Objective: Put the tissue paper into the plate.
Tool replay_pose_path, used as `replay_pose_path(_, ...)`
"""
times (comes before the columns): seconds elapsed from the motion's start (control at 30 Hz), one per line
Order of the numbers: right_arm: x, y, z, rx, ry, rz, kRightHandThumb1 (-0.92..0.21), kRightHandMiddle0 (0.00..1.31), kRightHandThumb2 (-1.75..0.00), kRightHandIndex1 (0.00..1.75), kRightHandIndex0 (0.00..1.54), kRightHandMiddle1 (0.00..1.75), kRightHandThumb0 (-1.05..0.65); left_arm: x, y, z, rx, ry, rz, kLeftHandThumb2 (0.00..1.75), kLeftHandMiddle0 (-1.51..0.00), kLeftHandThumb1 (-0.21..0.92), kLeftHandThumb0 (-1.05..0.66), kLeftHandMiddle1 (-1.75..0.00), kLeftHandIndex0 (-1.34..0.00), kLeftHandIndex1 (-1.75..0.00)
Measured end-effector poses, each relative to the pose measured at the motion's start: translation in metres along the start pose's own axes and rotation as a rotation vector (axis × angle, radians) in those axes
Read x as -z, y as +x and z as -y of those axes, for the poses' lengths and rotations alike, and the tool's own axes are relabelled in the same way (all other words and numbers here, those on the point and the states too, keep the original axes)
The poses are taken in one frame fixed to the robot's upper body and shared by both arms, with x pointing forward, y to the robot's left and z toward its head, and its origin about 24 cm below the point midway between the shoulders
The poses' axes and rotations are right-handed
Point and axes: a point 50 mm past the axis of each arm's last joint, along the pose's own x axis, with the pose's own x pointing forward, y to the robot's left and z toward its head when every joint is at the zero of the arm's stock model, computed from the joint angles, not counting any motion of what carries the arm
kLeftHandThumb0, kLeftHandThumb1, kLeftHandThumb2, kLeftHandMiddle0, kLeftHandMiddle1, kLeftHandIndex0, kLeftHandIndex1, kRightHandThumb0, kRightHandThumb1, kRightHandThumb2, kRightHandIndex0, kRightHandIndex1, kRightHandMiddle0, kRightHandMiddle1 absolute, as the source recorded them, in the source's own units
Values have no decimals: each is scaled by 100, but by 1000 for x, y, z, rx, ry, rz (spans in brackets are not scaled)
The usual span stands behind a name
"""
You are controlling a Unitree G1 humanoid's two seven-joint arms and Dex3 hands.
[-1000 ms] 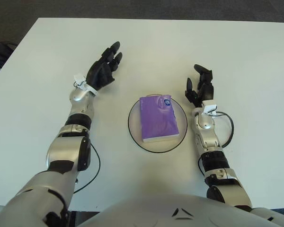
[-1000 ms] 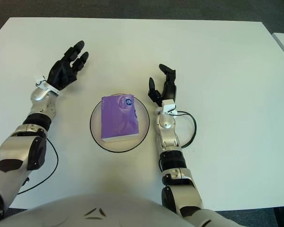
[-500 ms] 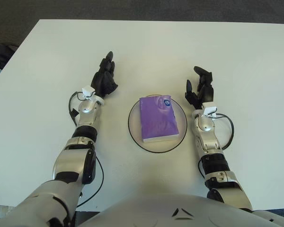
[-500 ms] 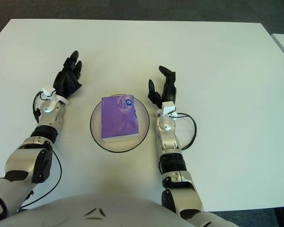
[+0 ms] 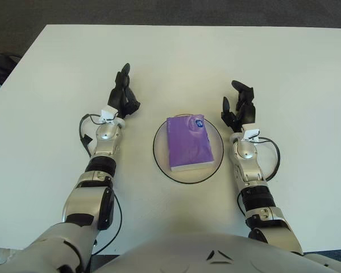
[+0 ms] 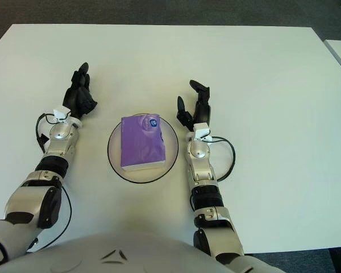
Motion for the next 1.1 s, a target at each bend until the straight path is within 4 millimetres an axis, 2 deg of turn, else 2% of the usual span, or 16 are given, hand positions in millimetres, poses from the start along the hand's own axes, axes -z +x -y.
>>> replay_pose_path(0.47,0,0,-2,-9,-9,-4,-92,0,-57,1,48,93,-60,-1,-7,-2,-61,105,5,98,-4,92,-81,0,0,-25)
replay_pose_path(1.1,0,0,-2,-15,-19,1,-92,0,-55,1,48,91,-59,-7,-16,1,-65,154,56,92,-6,92,-76,-1,0,-27)
